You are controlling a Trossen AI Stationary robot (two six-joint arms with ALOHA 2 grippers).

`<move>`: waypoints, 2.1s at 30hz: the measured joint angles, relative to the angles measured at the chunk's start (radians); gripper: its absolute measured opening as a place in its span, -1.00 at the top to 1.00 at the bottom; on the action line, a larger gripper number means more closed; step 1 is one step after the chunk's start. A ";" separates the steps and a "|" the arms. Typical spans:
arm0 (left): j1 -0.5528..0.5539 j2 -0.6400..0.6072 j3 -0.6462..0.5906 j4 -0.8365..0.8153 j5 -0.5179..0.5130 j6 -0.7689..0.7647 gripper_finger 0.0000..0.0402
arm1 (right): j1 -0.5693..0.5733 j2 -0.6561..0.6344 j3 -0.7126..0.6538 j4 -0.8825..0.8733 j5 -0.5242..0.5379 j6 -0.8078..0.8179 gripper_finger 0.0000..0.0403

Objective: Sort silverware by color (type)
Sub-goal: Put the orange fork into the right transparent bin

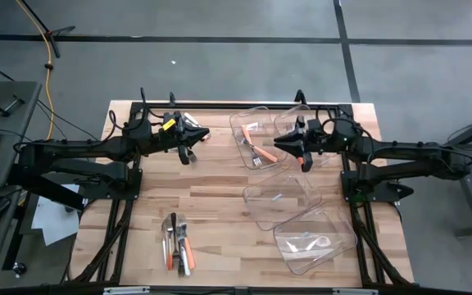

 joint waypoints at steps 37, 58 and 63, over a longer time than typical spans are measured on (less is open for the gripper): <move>0.000 0.000 0.000 0.000 0.000 0.000 1.00 | -0.002 0.000 0.000 -0.020 0.000 -0.053 1.00; 0.000 0.000 0.000 0.000 0.000 0.001 1.00 | -0.002 0.000 0.000 -0.020 0.000 -0.053 1.00; 0.000 0.000 0.000 0.000 0.000 0.001 1.00 | -0.002 0.000 0.000 -0.020 0.000 -0.053 1.00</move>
